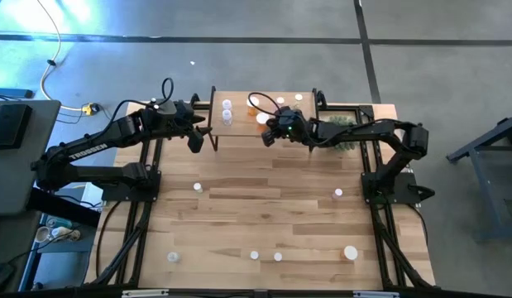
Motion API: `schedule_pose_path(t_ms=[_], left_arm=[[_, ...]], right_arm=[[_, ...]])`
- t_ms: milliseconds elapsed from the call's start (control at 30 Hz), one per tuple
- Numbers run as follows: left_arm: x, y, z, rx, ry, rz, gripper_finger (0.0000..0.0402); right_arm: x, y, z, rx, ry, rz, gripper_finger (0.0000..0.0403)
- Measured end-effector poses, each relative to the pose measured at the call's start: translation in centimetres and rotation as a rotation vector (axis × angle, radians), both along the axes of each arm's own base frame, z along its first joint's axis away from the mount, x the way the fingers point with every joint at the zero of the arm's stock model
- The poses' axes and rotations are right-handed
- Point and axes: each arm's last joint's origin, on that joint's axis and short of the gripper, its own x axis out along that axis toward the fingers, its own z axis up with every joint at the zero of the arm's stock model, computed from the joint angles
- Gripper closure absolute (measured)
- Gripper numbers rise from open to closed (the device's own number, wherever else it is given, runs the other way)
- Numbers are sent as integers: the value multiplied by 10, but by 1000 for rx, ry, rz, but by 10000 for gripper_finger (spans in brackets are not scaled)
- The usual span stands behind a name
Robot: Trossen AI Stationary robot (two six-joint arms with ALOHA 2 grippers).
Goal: Pick and place medicine bottles onto shelf by color
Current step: Put the top orange pill bottle aligned with the other orange pill bottle on the shelf
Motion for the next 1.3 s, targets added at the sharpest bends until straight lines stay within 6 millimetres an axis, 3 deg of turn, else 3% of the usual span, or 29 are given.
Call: schedule_pose_path(t_ms=[233,400,567,933,1300], left_arm=[[0,0,0,0,0,0,177],[0,0,0,0,0,0,177],[0,0,0,-2,0,-2,177],[0,0,0,-2,0,-2,177],[0,0,0,-1,0,-1,177]], right_arm=[[10,-2,9,-6,-54,25,369],[25,-7,8,-11,4,42,369],[28,-10,17,-37,65,-1,369],[13,-4,36,-14,154,22,369],[1,17,48,110,180,213,369]])
